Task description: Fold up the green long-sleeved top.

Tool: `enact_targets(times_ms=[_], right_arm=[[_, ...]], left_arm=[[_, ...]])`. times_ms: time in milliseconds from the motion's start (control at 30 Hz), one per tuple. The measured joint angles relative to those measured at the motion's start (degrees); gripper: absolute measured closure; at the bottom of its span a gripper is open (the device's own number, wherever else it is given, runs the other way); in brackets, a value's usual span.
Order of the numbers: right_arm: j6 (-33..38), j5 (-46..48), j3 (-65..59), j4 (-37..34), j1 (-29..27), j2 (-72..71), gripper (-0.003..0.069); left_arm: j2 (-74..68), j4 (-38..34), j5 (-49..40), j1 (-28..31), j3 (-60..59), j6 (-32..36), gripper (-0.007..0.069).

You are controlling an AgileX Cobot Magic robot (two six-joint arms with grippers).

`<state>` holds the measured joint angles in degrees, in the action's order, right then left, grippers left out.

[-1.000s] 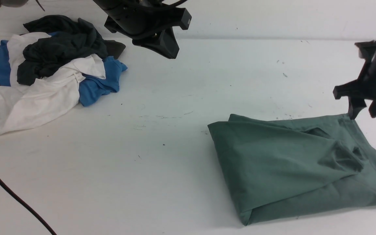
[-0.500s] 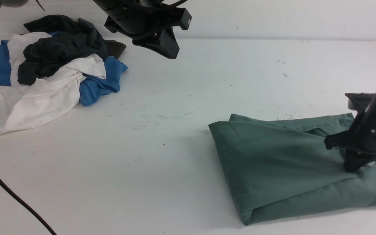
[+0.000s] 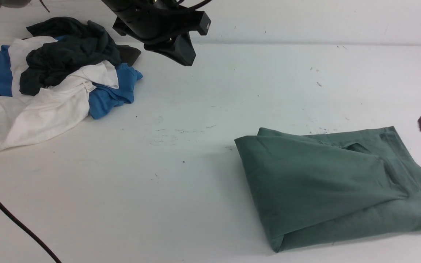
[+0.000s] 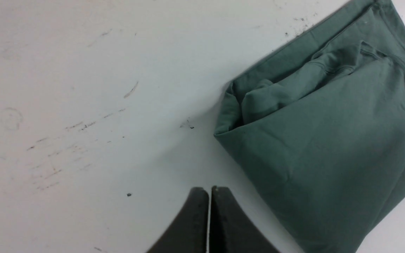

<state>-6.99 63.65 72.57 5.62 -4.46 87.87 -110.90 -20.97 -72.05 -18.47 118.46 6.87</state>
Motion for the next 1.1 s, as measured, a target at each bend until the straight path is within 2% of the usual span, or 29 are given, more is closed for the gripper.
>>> enact_targets(times_ms=[33,233,400,600,867,1100], right_arm=[[0.00,-0.09,-0.14,-0.16,0.00,-0.74,0.0673],[0.91,-9.89,-12.99,-2.71,0.00,-28.55,0.0673],[6.47,-24.21,-31.87,-5.62,0.00,-52.68,0.0673],[12.65,-32.70,-49.03,-13.09,0.00,-72.82,0.0673],[14.41,-39.55,-59.88,-16.41,0.00,-82.21,0.0673],[14.41,-40.66,-61.38,-16.65,0.00,-82.21,0.0673]], left_arm=[[0.00,0.08,0.00,0.00,0.00,0.00,0.0629],[0.00,0.37,0.00,0.00,0.00,0.00,0.0629],[0.00,0.44,0.00,0.00,0.00,0.00,0.0629],[0.00,0.49,0.00,0.00,0.00,0.00,0.0629],[0.00,0.49,0.00,0.00,0.00,0.00,0.0629],[0.00,0.49,0.00,0.00,0.00,0.00,0.0629]])
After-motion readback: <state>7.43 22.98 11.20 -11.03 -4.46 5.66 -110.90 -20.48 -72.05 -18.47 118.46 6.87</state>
